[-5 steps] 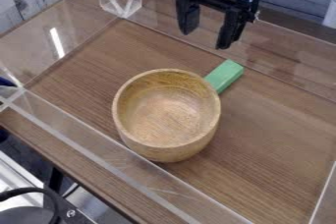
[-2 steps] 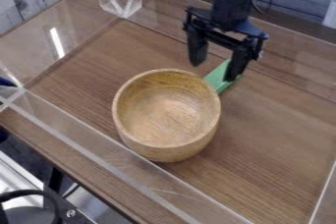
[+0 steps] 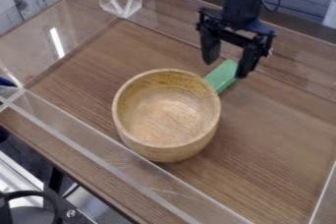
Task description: Put the green block in the brown bowl
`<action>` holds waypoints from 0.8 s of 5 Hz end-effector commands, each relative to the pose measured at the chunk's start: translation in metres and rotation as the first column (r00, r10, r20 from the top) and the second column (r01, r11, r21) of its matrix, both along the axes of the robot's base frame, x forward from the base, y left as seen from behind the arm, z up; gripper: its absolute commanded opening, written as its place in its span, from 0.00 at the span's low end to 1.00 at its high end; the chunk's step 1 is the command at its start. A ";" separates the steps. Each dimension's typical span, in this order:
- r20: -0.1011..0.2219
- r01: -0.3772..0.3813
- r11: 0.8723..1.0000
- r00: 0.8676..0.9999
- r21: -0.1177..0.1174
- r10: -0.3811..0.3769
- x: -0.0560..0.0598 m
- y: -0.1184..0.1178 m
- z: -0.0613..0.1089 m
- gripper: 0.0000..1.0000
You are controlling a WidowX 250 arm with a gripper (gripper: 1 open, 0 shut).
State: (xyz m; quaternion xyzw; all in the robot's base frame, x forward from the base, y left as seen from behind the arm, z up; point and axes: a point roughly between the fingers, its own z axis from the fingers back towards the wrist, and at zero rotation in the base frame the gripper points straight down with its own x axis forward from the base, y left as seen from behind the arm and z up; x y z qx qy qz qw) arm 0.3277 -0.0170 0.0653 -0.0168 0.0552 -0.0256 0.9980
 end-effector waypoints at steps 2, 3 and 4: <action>0.070 0.011 1.000 0.997 0.028 -0.013 0.019 0.004 0.008 1.00; 0.082 0.022 0.999 0.996 0.042 -0.026 0.019 0.002 0.005 1.00; 0.103 0.010 0.998 0.995 0.055 -0.015 0.019 0.003 0.006 1.00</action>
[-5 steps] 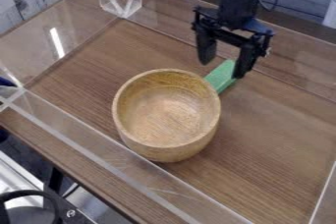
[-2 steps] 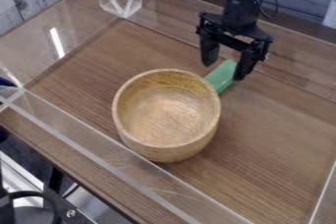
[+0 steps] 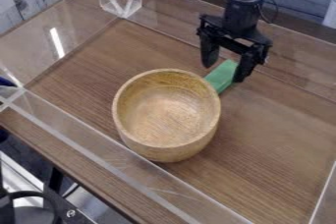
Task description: Put the green block in the brown bowl
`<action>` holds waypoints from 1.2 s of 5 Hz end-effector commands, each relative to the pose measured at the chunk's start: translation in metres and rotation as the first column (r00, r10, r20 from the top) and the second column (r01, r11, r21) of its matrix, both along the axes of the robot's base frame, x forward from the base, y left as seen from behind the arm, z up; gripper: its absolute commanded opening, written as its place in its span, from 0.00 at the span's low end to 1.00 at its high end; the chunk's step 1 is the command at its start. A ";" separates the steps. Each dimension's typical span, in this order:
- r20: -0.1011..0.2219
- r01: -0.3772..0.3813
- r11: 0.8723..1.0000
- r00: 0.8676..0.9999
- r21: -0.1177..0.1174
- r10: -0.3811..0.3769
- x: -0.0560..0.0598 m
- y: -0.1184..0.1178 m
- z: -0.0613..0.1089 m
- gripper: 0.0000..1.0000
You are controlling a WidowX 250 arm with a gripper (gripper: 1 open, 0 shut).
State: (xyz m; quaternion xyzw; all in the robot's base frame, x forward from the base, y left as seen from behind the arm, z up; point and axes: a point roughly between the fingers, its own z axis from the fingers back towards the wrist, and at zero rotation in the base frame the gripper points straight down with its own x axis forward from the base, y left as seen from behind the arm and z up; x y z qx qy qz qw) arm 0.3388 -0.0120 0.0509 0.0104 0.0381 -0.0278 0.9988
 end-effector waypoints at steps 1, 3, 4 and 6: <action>0.093 -0.002 1.000 0.996 0.011 0.001 0.008 -0.001 0.024 1.00; 0.181 -0.003 1.000 0.983 0.000 0.003 0.018 0.002 0.030 1.00; 0.178 0.026 1.000 0.984 0.011 -0.027 0.023 0.004 0.039 1.00; 0.162 0.000 1.000 0.987 0.017 -0.003 0.027 0.002 0.042 1.00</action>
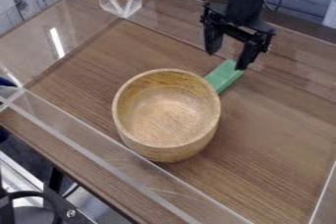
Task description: Put the green block in the brown bowl
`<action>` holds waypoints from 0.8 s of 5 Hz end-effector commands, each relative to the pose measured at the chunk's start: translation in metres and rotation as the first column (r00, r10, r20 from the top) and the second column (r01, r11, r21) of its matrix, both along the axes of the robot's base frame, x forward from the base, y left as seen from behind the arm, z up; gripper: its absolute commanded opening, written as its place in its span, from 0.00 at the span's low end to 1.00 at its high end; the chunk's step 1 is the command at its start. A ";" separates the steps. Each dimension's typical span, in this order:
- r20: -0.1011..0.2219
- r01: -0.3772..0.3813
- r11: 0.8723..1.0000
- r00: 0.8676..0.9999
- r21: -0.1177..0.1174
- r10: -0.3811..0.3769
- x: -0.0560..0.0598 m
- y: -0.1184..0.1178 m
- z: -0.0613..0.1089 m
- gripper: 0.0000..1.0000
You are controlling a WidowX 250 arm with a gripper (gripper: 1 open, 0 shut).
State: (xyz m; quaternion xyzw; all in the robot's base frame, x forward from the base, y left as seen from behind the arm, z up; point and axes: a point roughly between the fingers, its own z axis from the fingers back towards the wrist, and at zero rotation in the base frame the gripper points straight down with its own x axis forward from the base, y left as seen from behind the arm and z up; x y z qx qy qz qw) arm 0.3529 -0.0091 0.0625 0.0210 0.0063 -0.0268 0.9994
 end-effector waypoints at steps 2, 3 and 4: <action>0.053 -0.081 0.997 0.995 -0.011 0.081 0.016 -0.005 0.012 1.00; 0.075 -0.032 0.999 0.997 0.002 0.032 0.012 -0.009 0.012 1.00; 0.118 0.015 1.000 0.993 0.006 -0.015 0.005 -0.012 0.024 1.00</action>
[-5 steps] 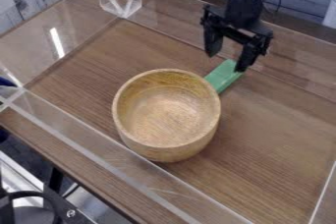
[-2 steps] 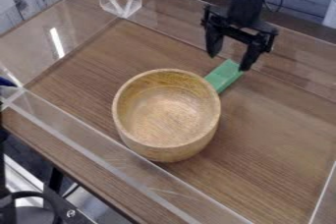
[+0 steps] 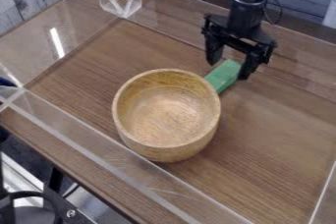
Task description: Put the green block in the brown bowl
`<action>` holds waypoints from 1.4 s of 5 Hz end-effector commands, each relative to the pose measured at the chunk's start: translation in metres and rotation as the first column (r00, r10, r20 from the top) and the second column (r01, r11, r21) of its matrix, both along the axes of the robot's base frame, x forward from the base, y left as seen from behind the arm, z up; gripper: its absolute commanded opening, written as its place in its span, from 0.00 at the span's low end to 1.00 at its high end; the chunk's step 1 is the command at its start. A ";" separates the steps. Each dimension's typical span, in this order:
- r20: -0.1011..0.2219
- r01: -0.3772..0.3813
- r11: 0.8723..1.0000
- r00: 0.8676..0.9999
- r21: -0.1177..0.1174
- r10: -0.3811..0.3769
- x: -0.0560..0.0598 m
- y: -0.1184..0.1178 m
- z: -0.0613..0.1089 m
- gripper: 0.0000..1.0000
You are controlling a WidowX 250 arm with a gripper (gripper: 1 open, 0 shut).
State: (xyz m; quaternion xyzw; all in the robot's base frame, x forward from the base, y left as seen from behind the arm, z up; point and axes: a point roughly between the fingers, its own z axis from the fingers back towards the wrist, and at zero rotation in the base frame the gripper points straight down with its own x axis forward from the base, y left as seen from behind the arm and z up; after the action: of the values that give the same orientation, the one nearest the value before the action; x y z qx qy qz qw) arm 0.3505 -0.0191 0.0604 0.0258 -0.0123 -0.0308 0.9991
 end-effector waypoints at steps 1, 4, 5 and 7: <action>0.135 0.013 0.999 0.991 -0.046 -0.007 0.002 -0.003 0.035 1.00; 0.153 0.092 0.995 0.984 -0.033 -0.086 0.002 0.001 -0.008 1.00; 0.158 0.135 0.990 0.979 -0.034 -0.128 0.008 0.005 -0.021 1.00; 0.190 0.080 0.996 0.979 -0.043 -0.070 0.010 0.013 -0.035 1.00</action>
State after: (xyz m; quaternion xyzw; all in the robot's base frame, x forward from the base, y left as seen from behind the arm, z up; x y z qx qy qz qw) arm 0.3603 -0.0115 0.0281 0.0035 -0.1094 -0.0761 0.9911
